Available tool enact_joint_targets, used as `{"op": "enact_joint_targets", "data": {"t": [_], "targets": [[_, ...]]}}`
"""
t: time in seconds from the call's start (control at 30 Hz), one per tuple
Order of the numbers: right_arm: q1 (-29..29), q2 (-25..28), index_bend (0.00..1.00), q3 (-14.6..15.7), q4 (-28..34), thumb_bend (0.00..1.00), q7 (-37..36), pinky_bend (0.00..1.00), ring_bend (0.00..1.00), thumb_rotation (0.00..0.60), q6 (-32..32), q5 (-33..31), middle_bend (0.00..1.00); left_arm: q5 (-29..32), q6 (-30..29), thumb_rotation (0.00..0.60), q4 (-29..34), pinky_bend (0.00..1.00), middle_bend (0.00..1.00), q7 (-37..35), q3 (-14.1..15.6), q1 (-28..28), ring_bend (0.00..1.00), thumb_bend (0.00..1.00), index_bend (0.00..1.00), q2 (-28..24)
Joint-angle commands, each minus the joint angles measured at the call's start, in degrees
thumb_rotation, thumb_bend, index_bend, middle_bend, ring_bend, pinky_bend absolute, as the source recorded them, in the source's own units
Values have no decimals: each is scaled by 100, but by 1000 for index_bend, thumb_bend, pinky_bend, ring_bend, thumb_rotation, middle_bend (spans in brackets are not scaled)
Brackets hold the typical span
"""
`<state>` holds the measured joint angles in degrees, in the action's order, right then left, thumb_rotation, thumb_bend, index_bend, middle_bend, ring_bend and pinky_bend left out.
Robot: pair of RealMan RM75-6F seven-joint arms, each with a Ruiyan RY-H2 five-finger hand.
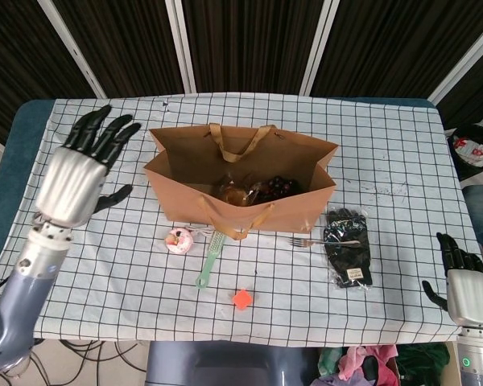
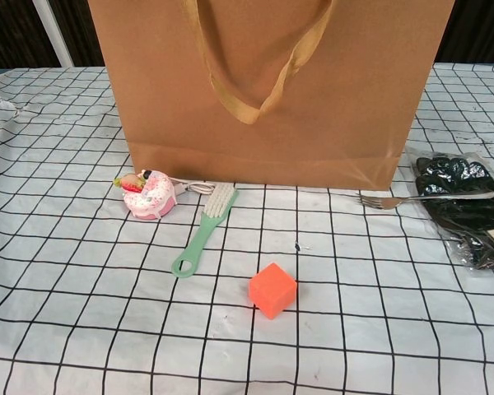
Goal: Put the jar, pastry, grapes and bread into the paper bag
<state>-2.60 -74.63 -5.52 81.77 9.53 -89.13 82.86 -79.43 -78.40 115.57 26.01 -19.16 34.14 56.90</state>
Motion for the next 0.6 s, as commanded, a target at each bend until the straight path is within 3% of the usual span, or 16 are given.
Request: {"op": "enact_joint_targets", "data": {"t": [0.03,0.2,0.33,0.43,0.6], "targets": [[-4,-7,31,-3,39,192,49,236,234,600,-11,20,101,-860,-699,600,-514,144,130,-1086,987,-1049,34,4,120,-386],[-15,-42,31,-2,90,192,173,236,234,600,-52,77,101,-1186,-629,600,-1320,145,133,-2186,1726,-1531,37,4,120,-146],[-28,-66,31,7,59,192,216,236,234,600,8,55,101,-1269,-236,600,-1757,147,139,-2934,2131,-1646,40,5,120,30],[-35,-83,31,17,28,192,199,236,234,600,66,29,101,-1329,70,600,-2055,147,144,-3132,2214,-1556,41,7,120,250],[-37,-84,31,41,20,192,193,236,234,600,74,70,101,-1113,801,600,-2489,148,152,-2810,2133,-1240,42,43,120,831]]}}
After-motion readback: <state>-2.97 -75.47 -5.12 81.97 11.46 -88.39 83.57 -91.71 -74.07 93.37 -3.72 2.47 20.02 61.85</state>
